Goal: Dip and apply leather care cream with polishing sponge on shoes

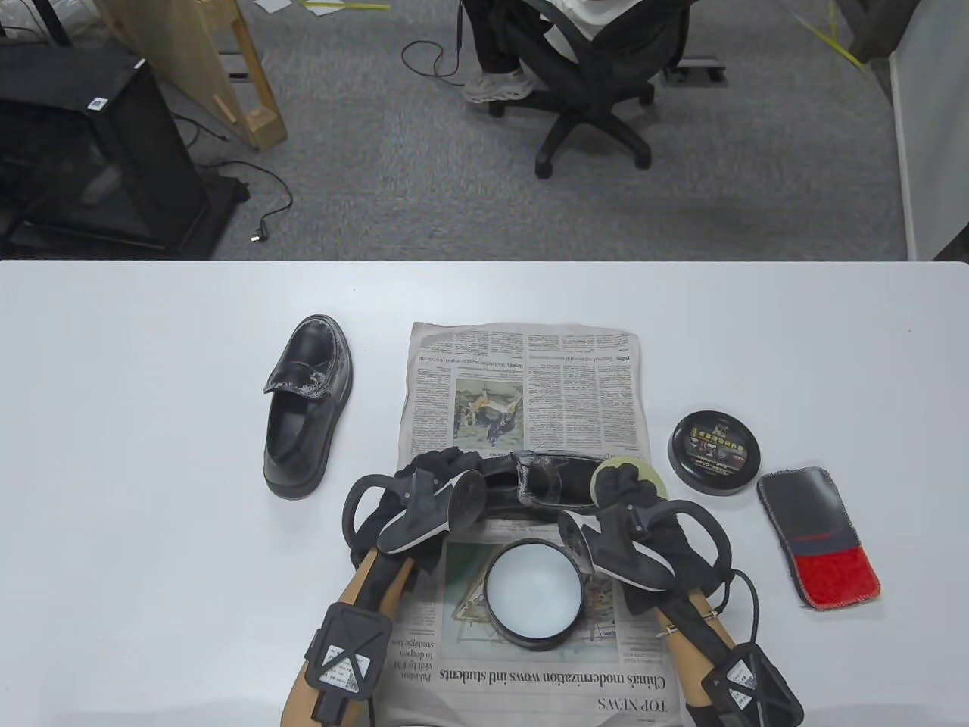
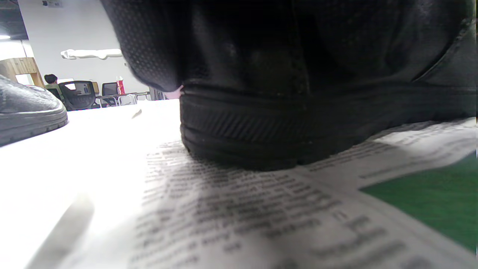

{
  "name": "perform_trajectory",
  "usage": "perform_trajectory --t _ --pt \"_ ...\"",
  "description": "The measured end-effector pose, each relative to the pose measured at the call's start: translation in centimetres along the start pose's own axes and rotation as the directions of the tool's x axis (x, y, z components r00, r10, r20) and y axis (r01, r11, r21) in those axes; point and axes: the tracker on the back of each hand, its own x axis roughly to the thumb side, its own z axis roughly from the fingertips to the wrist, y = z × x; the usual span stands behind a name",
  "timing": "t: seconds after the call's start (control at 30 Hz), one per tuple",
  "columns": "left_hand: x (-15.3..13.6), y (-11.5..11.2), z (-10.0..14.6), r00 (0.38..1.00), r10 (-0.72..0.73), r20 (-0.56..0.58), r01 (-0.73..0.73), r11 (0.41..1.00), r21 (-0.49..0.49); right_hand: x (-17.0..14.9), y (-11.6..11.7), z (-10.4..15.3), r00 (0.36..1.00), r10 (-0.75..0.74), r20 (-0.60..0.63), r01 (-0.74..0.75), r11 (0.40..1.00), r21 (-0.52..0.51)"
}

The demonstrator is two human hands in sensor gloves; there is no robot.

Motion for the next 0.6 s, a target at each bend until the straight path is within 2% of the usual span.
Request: perform_trajectory --t 0.07,0.13,0.2,0.3,0.37,0.5,0.6 --pt "0.0 0.0 0.0 1.0 0.001 0.003 -0.001 1.0 -0.001 -0.1 0.7 -0.4 0.997 -0.078 -0.009 0.077 0.994 -0.08" --pt "0.0 0.0 0.0 1.0 0.005 0.004 -0.005 1.0 0.0 -0.5 1.7 -0.9 0.992 -0.118 -0.037 0.116 0.992 -0.058" --pt "0.0 0.0 0.1 1.0 0.004 0.0 -0.004 1.0 0.007 -1.3 2.5 -1.0 0.989 -0.127 -0.074 0.121 0.989 -0.085" --pt "0.0 0.0 0.1 1.0 0.003 -0.009 -0.002 1.0 0.014 -2.2 3.2 -1.0 0.989 -0.087 -0.118 0.083 0.996 -0.045" --pt "0.0 0.0 0.1 1.0 0.001 -0.014 0.0 1.0 0.017 -2.7 3.2 -0.9 0.992 -0.035 -0.125 0.04 0.998 0.041" --pt "0.1 0.0 0.1 1.0 -0.002 -0.016 0.002 1.0 0.015 -2.4 1.9 -0.5 0.995 -0.025 -0.095 0.04 0.986 0.161" --pt "0.1 0.0 0.1 1.0 0.0 -0.013 0.0 1.0 0.014 -1.1 0.5 0.0 0.999 0.018 -0.032 -0.012 0.986 0.166"
